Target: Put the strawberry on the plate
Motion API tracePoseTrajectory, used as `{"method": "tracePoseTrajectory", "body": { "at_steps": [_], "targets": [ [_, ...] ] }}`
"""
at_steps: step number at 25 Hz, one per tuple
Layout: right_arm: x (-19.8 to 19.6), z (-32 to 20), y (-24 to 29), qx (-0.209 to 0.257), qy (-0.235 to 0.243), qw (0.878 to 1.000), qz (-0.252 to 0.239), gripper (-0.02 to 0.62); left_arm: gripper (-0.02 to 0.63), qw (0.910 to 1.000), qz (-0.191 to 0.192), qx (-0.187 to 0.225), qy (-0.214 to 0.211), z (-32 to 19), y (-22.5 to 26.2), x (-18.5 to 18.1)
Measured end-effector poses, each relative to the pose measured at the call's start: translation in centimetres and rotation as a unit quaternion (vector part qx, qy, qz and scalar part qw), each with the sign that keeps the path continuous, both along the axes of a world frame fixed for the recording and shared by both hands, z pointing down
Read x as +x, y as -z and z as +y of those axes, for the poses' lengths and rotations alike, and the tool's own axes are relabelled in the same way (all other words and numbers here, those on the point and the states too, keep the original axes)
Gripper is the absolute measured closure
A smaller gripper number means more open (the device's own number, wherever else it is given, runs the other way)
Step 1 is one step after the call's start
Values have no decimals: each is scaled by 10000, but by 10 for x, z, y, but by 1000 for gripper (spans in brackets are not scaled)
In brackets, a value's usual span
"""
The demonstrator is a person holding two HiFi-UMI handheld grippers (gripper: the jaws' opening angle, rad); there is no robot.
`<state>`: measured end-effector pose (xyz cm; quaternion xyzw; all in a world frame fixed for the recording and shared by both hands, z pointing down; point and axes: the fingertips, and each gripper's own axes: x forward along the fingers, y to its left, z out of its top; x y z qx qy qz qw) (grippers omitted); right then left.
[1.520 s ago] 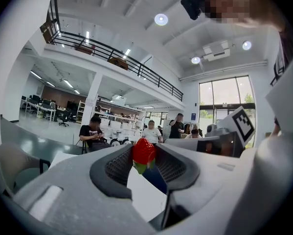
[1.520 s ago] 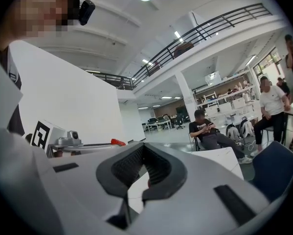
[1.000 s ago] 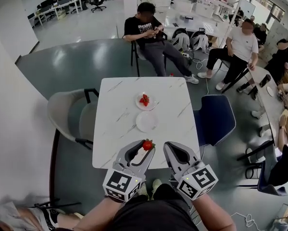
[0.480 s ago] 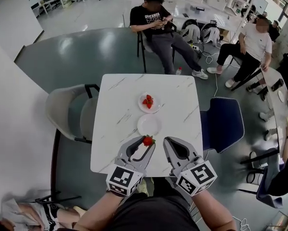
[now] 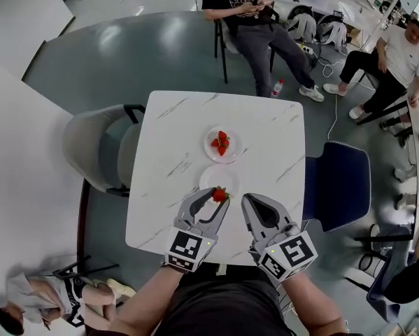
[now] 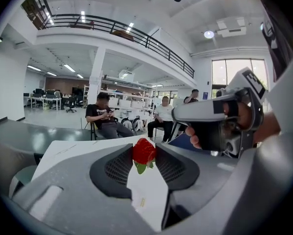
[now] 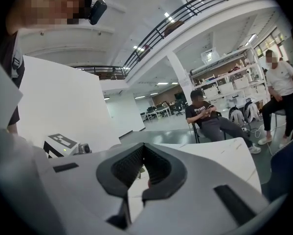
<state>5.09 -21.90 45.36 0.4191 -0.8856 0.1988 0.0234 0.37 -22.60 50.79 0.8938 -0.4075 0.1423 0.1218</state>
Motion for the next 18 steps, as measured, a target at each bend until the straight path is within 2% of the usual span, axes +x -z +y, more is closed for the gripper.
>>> {"method": "tracePoseTrajectory", "body": {
  "at_steps": [7, 18],
  "targets": [
    [-1, -17, -53, -371, -78, 9993, 10, 592, 457, 9981, -443, -433, -12, -22, -72, -4],
    [3, -29, -115, -587, -347, 9977, 19, 592, 457, 9907, -1029, -850, -250, -39, -166, -2]
  ]
}}
